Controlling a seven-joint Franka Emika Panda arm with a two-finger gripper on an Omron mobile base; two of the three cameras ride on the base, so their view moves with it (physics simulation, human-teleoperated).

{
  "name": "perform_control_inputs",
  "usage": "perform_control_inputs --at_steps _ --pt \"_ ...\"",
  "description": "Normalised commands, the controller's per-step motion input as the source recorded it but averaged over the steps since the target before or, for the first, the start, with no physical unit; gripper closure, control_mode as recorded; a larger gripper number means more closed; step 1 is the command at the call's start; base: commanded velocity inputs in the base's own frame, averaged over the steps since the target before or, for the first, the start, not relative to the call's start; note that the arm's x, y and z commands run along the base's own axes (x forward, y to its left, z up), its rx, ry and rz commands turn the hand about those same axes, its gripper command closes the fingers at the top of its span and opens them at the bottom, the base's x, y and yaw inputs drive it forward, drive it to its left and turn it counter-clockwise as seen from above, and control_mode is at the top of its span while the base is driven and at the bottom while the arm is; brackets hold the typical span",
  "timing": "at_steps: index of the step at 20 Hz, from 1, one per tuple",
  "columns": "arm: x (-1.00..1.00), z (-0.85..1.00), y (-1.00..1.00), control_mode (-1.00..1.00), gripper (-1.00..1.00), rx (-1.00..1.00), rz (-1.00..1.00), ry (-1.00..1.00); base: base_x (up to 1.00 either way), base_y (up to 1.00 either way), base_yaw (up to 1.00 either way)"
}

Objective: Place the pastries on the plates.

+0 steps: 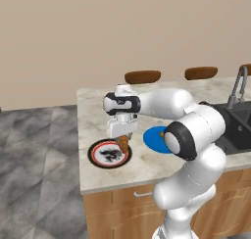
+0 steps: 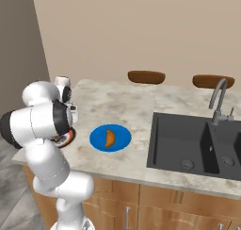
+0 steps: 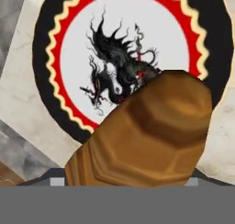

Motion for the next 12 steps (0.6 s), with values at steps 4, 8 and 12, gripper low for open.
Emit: perform_control_inputs --at_steps 4,8,12 --pt "0.23 -0.09 0.43 -1.00 1.00 0.00 0.00 -0.38 0.00 0.00 0.00" --pt "0.31 -0.08 0.39 -1.00 1.00 0.03 0.00 -0.31 0.00 0.00 0.00" --pt "0.05 -0.40 0.13 -1.00 1.00 0.03 -0.02 -0.05 0.00 0.00 0.00"
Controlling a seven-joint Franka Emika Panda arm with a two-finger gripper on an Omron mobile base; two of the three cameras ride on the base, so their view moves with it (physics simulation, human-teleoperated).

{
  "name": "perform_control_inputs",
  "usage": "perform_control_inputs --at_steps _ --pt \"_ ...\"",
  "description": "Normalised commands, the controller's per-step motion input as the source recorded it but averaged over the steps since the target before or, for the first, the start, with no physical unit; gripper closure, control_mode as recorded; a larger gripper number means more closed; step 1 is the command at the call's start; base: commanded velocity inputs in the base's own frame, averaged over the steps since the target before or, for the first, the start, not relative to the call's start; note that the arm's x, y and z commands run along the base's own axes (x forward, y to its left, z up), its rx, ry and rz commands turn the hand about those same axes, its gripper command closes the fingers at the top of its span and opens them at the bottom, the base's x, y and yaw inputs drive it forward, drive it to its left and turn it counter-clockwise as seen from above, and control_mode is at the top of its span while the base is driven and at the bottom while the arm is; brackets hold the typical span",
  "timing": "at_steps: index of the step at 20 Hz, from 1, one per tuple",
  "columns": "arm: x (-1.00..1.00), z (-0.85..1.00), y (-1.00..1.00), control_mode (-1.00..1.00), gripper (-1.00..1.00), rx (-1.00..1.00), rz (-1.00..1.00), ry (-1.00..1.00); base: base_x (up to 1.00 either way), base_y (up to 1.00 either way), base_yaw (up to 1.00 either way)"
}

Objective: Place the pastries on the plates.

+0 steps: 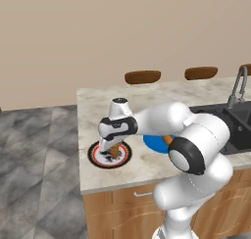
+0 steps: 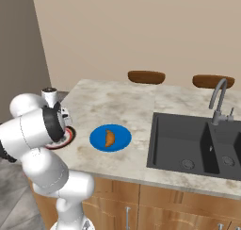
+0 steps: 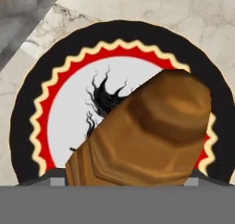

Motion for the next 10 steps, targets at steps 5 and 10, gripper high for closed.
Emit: perform_control_inputs --at_steps 5,10 --pt "0.25 -0.49 0.09 -1.00 1.00 0.00 -0.04 0.00 0.00 0.00 0.00" --pt "0.20 -0.37 0.23 -1.00 -1.00 0.00 -0.05 0.00 0.00 0.00 0.00"
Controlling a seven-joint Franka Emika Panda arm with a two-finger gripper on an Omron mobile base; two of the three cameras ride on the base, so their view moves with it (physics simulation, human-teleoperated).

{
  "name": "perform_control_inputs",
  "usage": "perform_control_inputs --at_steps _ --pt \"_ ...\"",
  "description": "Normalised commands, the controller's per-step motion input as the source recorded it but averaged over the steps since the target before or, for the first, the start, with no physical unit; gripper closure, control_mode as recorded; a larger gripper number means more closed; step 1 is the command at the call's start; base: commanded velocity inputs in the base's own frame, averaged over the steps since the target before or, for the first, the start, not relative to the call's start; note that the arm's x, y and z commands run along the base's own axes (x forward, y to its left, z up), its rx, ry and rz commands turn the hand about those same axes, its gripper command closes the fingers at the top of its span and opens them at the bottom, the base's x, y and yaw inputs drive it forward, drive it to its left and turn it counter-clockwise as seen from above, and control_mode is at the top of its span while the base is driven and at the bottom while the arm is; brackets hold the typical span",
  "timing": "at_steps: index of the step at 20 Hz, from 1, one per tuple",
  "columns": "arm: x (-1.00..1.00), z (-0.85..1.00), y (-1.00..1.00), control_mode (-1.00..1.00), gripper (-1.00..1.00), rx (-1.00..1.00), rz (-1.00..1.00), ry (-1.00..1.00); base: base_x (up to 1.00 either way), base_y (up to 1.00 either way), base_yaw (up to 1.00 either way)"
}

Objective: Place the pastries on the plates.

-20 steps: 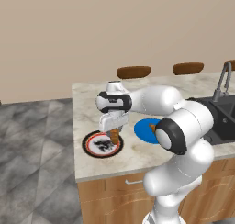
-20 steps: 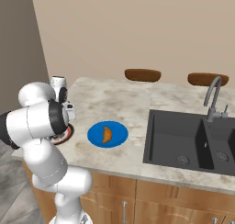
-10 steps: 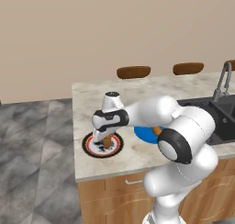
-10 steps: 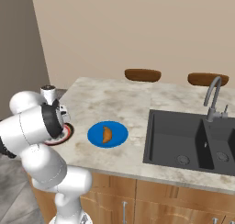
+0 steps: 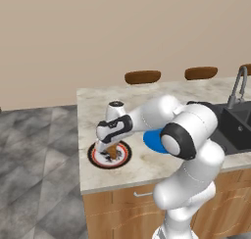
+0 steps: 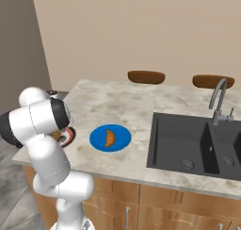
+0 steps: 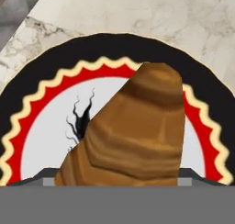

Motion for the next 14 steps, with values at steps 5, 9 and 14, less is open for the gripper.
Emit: perform_control_inputs --at_steps 5,9,14 --pt "-0.01 -0.05 0.00 -1.00 -1.00 0.01 -0.04 0.06 0.00 0.00 0.00" --pt "-0.15 -0.04 -0.04 -1.00 -1.00 0.00 -0.09 0.37 0.00 0.00 0.00" --pt "-0.22 -0.05 0.00 -1.00 -1.00 0.00 -0.11 0.54 0.00 0.00 0.00"
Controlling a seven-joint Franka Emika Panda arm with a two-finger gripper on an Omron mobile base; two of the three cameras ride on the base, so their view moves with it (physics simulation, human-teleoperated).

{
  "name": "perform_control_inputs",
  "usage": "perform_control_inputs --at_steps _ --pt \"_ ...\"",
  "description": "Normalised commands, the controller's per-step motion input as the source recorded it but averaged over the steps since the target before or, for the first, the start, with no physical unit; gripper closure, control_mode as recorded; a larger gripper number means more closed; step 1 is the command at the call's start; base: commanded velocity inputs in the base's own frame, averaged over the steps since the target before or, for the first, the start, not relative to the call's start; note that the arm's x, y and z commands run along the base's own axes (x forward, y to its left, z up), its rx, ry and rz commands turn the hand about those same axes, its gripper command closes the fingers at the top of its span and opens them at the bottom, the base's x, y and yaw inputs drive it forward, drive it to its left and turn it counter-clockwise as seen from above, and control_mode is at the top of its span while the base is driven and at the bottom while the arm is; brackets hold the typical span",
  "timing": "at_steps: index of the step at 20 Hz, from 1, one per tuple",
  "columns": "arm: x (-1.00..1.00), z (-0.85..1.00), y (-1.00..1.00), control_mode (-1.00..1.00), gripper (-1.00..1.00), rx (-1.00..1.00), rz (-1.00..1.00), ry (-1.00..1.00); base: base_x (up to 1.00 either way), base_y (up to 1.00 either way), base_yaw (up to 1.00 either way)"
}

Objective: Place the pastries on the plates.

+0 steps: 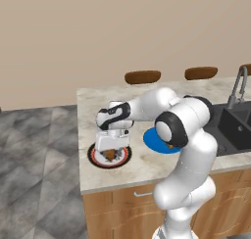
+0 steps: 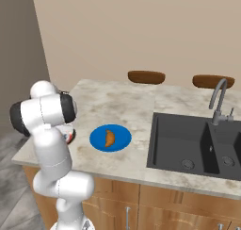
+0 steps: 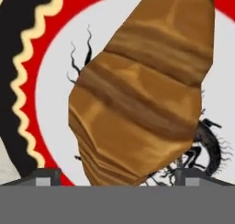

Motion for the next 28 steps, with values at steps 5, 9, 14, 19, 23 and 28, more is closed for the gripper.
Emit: perform_control_inputs --at_steps 5,9,14,19,23,28 --pt "-0.02 0.94 0.00 -1.00 -1.00 -0.06 -0.05 -0.07 0.00 0.00 0.00" --pt "-0.02 1.00 0.00 -1.00 -1.00 -0.12 -0.03 -0.34 0.00 0.00 0.00" --pt "-0.10 1.00 -0.26 -1.00 -1.00 -0.03 -0.08 -0.35 0.00 0.00 0.00" --pt "-0.74 1.00 -0.78 -1.00 -1.00 0.05 -0.11 -0.32 0.00 0.00 0.00" --pt "-1.00 1.00 -0.93 -1.00 -1.00 0.16 -0.02 -0.36 0.00 0.00 0.00" --pt "-1.00 0.97 -0.47 -1.00 -1.00 0.16 0.00 -0.31 0.00 0.00 0.00"
